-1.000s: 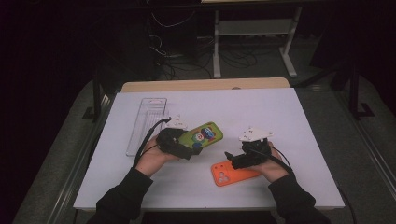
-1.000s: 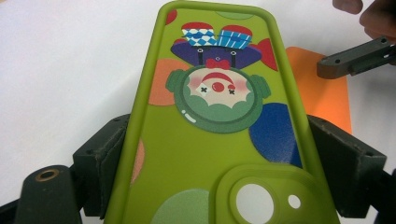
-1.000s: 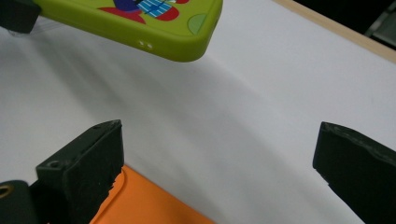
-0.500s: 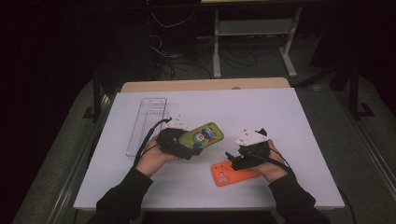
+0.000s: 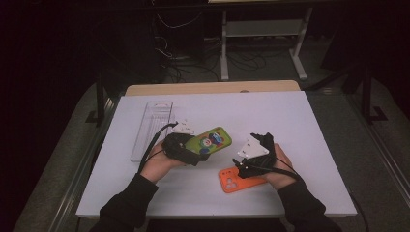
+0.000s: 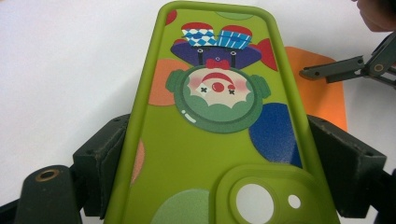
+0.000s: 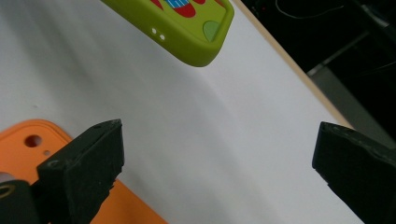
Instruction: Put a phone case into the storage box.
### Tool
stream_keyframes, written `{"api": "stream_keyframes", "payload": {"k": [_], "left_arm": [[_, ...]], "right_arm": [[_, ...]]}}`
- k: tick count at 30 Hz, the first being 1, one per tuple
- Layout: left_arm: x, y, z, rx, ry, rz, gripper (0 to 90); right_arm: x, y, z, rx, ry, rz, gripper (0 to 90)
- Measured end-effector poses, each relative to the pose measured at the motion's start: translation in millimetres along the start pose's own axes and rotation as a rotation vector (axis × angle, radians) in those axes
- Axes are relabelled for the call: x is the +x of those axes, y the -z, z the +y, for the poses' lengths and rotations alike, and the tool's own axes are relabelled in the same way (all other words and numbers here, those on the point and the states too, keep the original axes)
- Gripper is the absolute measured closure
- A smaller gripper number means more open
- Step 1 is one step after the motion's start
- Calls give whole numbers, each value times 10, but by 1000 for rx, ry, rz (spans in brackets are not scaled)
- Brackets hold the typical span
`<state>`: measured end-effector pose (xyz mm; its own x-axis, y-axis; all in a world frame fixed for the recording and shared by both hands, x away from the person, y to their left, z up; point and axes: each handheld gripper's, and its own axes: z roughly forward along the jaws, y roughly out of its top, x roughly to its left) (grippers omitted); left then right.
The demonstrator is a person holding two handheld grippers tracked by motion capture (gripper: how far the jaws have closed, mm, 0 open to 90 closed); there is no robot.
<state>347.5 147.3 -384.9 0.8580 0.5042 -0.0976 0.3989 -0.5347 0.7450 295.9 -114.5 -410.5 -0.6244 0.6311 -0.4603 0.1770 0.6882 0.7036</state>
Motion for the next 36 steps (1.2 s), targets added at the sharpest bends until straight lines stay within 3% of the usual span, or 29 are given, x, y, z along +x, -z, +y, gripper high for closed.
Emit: {"api": "stream_keyframes", "payload": {"k": [10, 13, 18, 22, 29, 33, 36], "left_arm": [[2, 5, 0, 4, -6, 0, 152], [-8, -6, -2, -8, 6, 0, 152], [3, -1, 2, -9, -9, 3, 152], [-12, -9, -1, -25, 23, 3, 152], [-3, 4, -2, -11, 14, 3, 152], [-4, 7, -2, -14, 20, 2, 152], [-11, 5, -1, -23, 26, -2, 152]], "right_arm": [[87, -9, 7, 1, 162, -96, 15], [123, -8, 12, -3, 197, -119, 15], [179, -16, 15, -10, 255, -152, 15], [194, -15, 19, -19, 342, -193, 15], [242, -12, 21, -22, 402, -235, 15], [264, -15, 20, -16, 481, -258, 15], [281, -11, 22, -20, 508, -272, 15]]}}
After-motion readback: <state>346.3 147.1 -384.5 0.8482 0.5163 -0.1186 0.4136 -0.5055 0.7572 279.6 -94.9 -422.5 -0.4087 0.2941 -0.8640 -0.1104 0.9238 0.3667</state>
